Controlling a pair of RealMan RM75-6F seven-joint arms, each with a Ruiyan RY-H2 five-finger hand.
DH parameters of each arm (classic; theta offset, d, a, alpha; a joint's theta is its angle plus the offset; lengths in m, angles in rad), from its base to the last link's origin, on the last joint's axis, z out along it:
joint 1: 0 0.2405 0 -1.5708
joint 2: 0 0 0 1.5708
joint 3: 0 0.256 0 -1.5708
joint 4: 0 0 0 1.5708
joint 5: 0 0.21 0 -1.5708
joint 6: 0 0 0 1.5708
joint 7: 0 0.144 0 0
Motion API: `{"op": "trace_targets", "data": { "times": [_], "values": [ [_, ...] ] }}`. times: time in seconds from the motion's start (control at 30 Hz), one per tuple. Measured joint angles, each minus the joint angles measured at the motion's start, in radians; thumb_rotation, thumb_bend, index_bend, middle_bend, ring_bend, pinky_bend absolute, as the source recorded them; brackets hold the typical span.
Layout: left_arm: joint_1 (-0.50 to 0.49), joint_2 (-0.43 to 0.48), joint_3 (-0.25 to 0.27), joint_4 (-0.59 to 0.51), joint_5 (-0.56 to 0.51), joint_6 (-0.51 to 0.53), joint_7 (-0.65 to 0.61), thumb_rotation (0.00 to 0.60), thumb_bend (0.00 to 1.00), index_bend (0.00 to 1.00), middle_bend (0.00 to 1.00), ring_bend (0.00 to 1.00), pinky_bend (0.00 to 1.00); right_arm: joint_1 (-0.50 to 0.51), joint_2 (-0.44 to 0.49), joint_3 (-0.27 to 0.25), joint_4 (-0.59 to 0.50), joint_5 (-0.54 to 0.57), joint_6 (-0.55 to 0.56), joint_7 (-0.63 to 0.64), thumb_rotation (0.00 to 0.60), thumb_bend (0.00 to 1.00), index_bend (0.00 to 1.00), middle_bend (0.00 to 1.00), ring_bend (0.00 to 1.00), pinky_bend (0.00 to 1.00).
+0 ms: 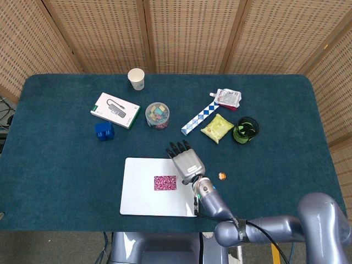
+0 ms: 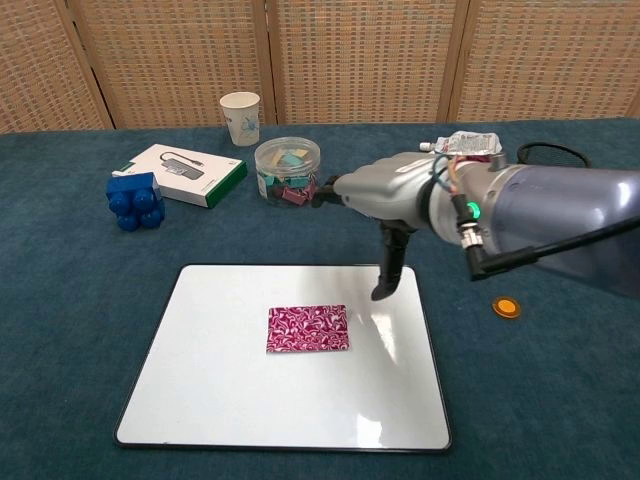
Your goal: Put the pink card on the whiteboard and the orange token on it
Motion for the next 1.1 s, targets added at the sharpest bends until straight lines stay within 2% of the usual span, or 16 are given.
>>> {"op": "trace_targets", "data": {
  "times": [0.17, 0.37, 0.67, 0.83, 1.1],
  "values": [
    [-0.002, -0.006, 0.002, -0.003, 0.002, -0.002, 0.019, 0.6, 0.0, 0.0, 0.0, 0.0, 0.0, -0.065, 0.06, -0.063, 0.042, -0.131, -0.04, 0.13, 0.6, 0.22, 0.37, 0.0, 0.0, 0.0],
    [-0.009, -0.011, 0.007, -0.003, 0.001, -0.018, 0.034, 0.6, 0.0, 0.0, 0.0, 0.0, 0.0, -0.142, 0.109, -0.143, 0.154, -0.311, -0.099, 0.306, 0.6, 0.3, 0.41, 0.0, 0.0, 0.0],
    [-0.014, -0.016, 0.008, -0.002, -0.004, -0.025, 0.046, 0.6, 0.0, 0.0, 0.0, 0.0, 0.0, -0.217, 0.141, -0.223, 0.262, -0.537, -0.143, 0.478, 0.6, 0.31, 0.41, 0.0, 0.0, 0.0],
    [-0.014, -0.016, 0.009, -0.003, -0.002, -0.024, 0.047, 0.6, 0.0, 0.0, 0.0, 0.0, 0.0, -0.247, 0.165, -0.245, 0.255, -0.601, -0.155, 0.524, 0.6, 0.31, 0.41, 0.0, 0.0, 0.0],
    [-0.013, -0.016, 0.01, -0.005, 0.001, -0.022, 0.048, 0.6, 0.0, 0.0, 0.0, 0.0, 0.0, -0.262, 0.177, -0.253, 0.251, -0.605, -0.179, 0.529, 0.6, 0.31, 0.41, 0.0, 0.0, 0.0]
  ]
}}
